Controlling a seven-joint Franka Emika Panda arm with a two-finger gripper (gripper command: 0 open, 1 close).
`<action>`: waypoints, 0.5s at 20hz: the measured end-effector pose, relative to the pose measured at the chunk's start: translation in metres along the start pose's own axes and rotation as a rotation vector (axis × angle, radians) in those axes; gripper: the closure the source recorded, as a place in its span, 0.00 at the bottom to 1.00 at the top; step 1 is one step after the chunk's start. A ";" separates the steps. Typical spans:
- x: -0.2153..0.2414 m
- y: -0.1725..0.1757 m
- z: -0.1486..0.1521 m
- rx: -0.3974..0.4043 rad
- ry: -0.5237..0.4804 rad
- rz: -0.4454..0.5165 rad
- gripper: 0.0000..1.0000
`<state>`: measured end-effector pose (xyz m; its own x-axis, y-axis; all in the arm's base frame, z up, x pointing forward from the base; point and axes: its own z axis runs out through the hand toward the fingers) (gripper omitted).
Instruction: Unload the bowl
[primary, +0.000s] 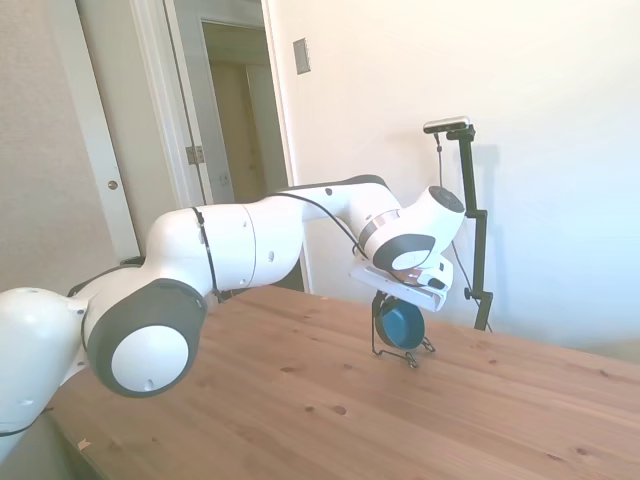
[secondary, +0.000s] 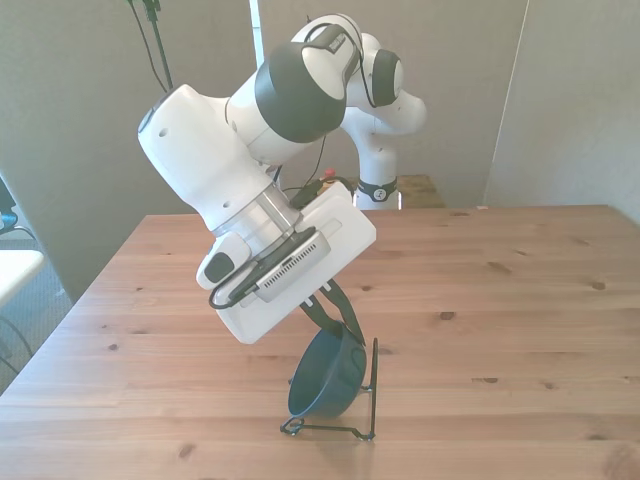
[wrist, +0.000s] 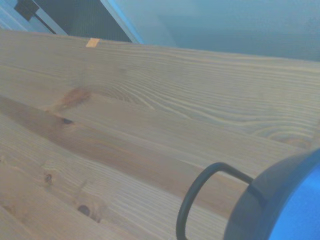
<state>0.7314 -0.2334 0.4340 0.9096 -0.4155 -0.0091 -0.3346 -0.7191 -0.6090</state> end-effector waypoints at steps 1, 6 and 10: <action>0.000 0.001 -0.005 0.009 0.003 -0.002 1.00; -0.008 -0.007 -0.041 0.045 0.032 -0.022 1.00; -0.030 -0.017 -0.076 0.058 0.047 -0.042 1.00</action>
<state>0.6910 -0.2506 0.5047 0.9093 -0.4126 0.0539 -0.2806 -0.7037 -0.6527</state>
